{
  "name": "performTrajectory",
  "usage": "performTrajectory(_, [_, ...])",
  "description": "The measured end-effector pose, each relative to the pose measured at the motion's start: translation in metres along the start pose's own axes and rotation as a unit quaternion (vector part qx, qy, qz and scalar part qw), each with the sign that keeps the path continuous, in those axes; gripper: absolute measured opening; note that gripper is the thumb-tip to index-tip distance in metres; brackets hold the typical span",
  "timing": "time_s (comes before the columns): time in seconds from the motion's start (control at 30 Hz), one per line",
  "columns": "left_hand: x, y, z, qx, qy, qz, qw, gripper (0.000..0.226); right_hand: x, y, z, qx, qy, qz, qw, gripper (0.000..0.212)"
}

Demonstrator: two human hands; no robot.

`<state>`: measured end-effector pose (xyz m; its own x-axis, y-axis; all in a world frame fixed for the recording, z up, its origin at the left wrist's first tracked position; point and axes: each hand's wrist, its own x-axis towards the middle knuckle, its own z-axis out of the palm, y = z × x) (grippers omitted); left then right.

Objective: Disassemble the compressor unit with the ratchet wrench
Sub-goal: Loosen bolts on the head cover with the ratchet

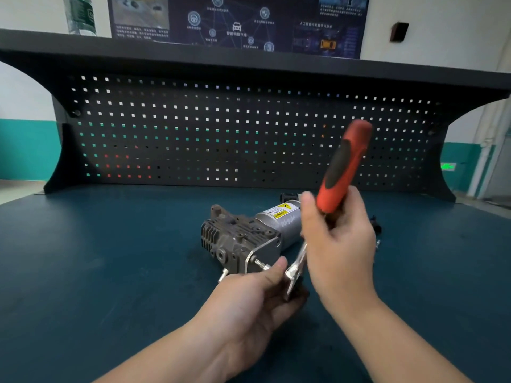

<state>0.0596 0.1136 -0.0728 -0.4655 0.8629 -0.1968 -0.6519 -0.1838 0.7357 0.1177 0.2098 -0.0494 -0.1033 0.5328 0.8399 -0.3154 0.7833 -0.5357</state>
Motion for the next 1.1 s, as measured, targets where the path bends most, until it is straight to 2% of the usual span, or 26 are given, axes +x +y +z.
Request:
performTrajectory(0.07, [-0.002, 0.001, 0.001, -0.006, -0.006, -0.007, 1.0, 0.025, -0.006, -0.008, 0.002, -0.011, -0.042, -0.095, 0.995, 0.018])
performTrajectory(0.13, [-0.002, 0.003, 0.001, -0.015, -0.003, -0.017, 1.0, 0.022, -0.007, -0.008, 0.002, -0.019, -0.029, -0.089, 0.995, 0.02])
performTrajectory(0.17, [-0.001, 0.003, 0.001, -0.017, 0.002, -0.019, 1.0, 0.022, -0.004, -0.005, 0.002, -0.023, -0.007, -0.047, 0.999, 0.022])
performTrajectory(0.23, [0.001, 0.003, 0.001, -0.017, 0.011, -0.023, 1.0, 0.022, 0.004, 0.006, 0.001, -0.039, 0.032, 0.122, 0.991, 0.019])
performTrajectory(0.27, [0.002, 0.003, 0.001, -0.016, 0.011, -0.024, 1.0, 0.019, 0.006, 0.015, -0.001, -0.042, 0.036, 0.239, 0.97, 0.016])
performTrajectory(0.33, [0.002, 0.003, 0.002, -0.019, 0.01, -0.027, 0.999, 0.013, 0.006, 0.032, -0.003, -0.002, 0.006, 0.462, 0.887, 0.017])
performTrajectory(0.37, [0.002, 0.003, 0.002, -0.02, 0.009, -0.029, 0.999, 0.012, 0.005, 0.037, -0.003, 0.023, -0.011, 0.527, 0.849, 0.023])
performTrajectory(0.4, [0.002, 0.003, 0.002, -0.02, 0.009, -0.029, 0.999, 0.012, 0.004, 0.039, -0.003, 0.032, -0.014, 0.555, 0.831, 0.027])
performTrajectory(0.43, [0.002, 0.003, 0.002, -0.017, 0.011, -0.028, 0.999, 0.011, 0.004, 0.038, -0.002, 0.027, -0.011, 0.541, 0.841, 0.028])
performTrajectory(0.47, [0.002, 0.003, 0.001, -0.011, 0.013, -0.025, 1.0, 0.011, 0.004, 0.037, -0.002, 0.015, 0.002, 0.481, 0.877, 0.024])
performTrajectory(0.53, [0.001, 0.002, 0.0, 0.003, 0.009, -0.019, 1.0, 0.016, 0.007, 0.024, -0.003, -0.024, 0.017, 0.284, 0.959, 0.018])
performTrajectory(0.57, [0.0, 0.003, -0.001, 0.011, 0.003, -0.02, 1.0, 0.023, 0.008, 0.016, -0.004, -0.027, 0.002, 0.176, 0.984, 0.018])
performTrajectory(0.63, [-0.001, 0.004, -0.001, 0.017, 0.0, -0.032, 0.999, 0.035, 0.003, 0.001, -0.004, 0.002, -0.047, 0.018, 0.999, 0.018])
performTrajectory(0.7, [-0.002, 0.004, 0.0, 0.009, 0.001, -0.041, 0.999, 0.029, -0.002, -0.005, -0.003, 0.009, -0.074, -0.049, 0.996, 0.016])
performTrajectory(0.77, [-0.002, 0.005, 0.001, 0.003, 0.004, -0.043, 0.999, 0.018, -0.002, -0.001, -0.003, -0.007, -0.043, -0.02, 0.999, 0.017])
performTrajectory(0.83, [0.0, 0.005, 0.001, 0.001, 0.005, -0.043, 0.999, 0.014, 0.005, 0.01, -0.003, -0.048, -0.004, 0.135, 0.99, 0.017])
performTrajectory(0.87, [0.0, 0.005, 0.0, 0.002, 0.003, -0.041, 0.999, 0.012, 0.008, 0.017, -0.005, -0.064, -0.009, 0.252, 0.966, 0.016])
performTrajectory(0.93, [0.001, 0.005, 0.0, 0.003, 0.001, -0.04, 0.999, 0.009, 0.01, 0.03, -0.007, -0.035, -0.055, 0.48, 0.875, 0.024])
performTrajectory(0.97, [0.002, 0.005, 0.0, 0.002, -0.001, -0.04, 0.999, 0.008, 0.009, 0.032, -0.007, -0.009, -0.071, 0.545, 0.836, 0.029])
performTrajectory(1.0, [0.002, 0.006, 0.0, 0.003, -0.001, -0.04, 0.999, 0.008, 0.009, 0.033, -0.006, 0.002, -0.073, 0.569, 0.819, 0.031])
performTrajectory(1.03, [0.002, 0.006, 0.0, 0.006, 0.0, -0.041, 0.999, 0.007, 0.009, 0.034, -0.006, 0.002, -0.064, 0.554, 0.83, 0.03])
performTrajectory(1.1, [0.002, 0.005, 0.0, 0.016, 0.004, -0.04, 0.999, 0.009, 0.01, 0.032, -0.004, -0.027, -0.034, 0.413, 0.91, 0.025])
